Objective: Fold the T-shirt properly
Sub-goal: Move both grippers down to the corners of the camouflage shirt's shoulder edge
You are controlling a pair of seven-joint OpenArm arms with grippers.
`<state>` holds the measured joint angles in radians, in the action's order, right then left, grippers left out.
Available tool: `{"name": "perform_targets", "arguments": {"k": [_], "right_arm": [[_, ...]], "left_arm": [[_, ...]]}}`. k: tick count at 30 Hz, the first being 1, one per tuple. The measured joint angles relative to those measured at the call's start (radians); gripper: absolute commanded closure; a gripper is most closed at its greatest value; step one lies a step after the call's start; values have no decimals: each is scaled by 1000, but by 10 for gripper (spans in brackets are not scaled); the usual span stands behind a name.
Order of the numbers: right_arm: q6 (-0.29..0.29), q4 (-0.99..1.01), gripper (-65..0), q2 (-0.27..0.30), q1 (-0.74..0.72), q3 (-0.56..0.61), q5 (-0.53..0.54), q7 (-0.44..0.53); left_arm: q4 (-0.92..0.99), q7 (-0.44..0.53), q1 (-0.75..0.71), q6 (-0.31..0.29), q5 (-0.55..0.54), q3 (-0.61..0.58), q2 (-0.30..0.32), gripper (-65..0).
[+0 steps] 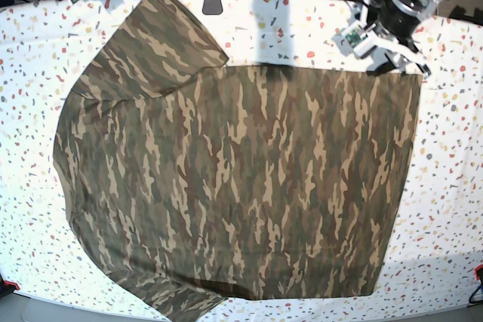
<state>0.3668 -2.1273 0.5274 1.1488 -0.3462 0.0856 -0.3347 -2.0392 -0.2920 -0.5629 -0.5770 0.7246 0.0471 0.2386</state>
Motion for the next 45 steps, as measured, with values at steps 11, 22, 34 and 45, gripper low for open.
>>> {"name": "perform_targets", "arguments": {"k": [11,22,34,45], "right_arm": [[0,0,-111,-11,0,0,0,0],[-2,0,-111,-12,-2,0,98,0],[-2,0,-111,-12,-1,0,44,0],[97,0,-157,-4,-42,1,-354,69]], "left_arm": [[264,48,119,21,50,-3,149,-256],[423,131,175,50,46,-3,238,-249],[427,86,175,57,68,-74,241,0],[426,56,164,89,91,-67,156,0]]}}
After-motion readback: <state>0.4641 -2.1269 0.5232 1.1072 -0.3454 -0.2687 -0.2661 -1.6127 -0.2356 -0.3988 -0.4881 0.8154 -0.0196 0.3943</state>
